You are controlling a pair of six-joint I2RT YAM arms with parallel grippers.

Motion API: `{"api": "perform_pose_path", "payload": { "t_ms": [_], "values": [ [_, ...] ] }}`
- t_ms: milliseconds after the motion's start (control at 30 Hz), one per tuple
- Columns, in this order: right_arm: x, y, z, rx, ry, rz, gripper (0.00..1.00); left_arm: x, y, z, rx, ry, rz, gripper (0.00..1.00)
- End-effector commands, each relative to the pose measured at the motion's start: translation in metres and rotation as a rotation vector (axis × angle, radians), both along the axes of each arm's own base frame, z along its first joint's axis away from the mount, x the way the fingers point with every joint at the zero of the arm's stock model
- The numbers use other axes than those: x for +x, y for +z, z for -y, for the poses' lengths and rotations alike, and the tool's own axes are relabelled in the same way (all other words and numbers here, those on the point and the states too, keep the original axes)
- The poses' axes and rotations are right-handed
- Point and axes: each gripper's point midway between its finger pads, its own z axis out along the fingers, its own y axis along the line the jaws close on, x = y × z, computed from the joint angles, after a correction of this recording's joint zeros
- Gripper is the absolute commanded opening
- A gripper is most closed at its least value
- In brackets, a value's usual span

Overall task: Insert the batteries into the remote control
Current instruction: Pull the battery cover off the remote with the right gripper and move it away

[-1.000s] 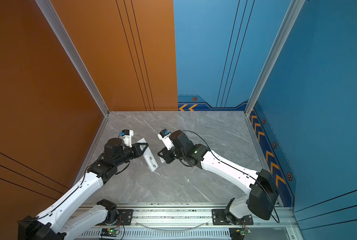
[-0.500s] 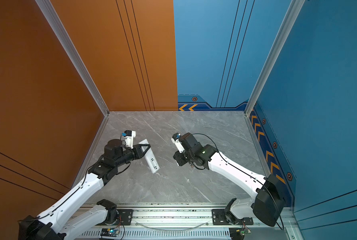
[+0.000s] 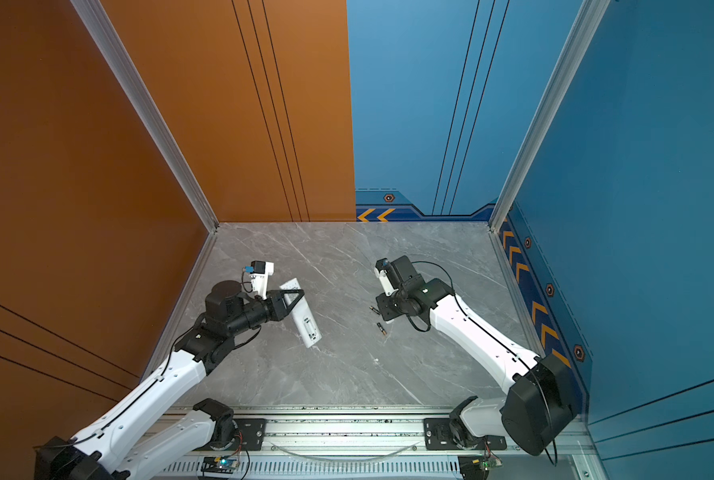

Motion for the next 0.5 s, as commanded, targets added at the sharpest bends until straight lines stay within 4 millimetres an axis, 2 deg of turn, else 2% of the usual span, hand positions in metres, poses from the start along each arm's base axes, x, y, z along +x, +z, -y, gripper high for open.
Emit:
{"api": "perform_pose_path", "payload": {
  "t_ms": [0,233,467],
  "values": [
    [-0.001,-0.024,0.024,-0.101,-0.034,-0.07,0.21,-0.007,0.009,0.009,-0.017,-0.061,0.067,0.0],
    [0.007,-0.055,0.048,-0.17,-0.094,-0.15,0.21,-0.011,0.005,0.018,-0.014,-0.091,0.082,0.0],
    [0.01,-0.083,0.058,-0.216,-0.121,-0.225,0.22,-0.016,0.002,0.031,-0.018,-0.137,0.084,0.0]
  ]
}}
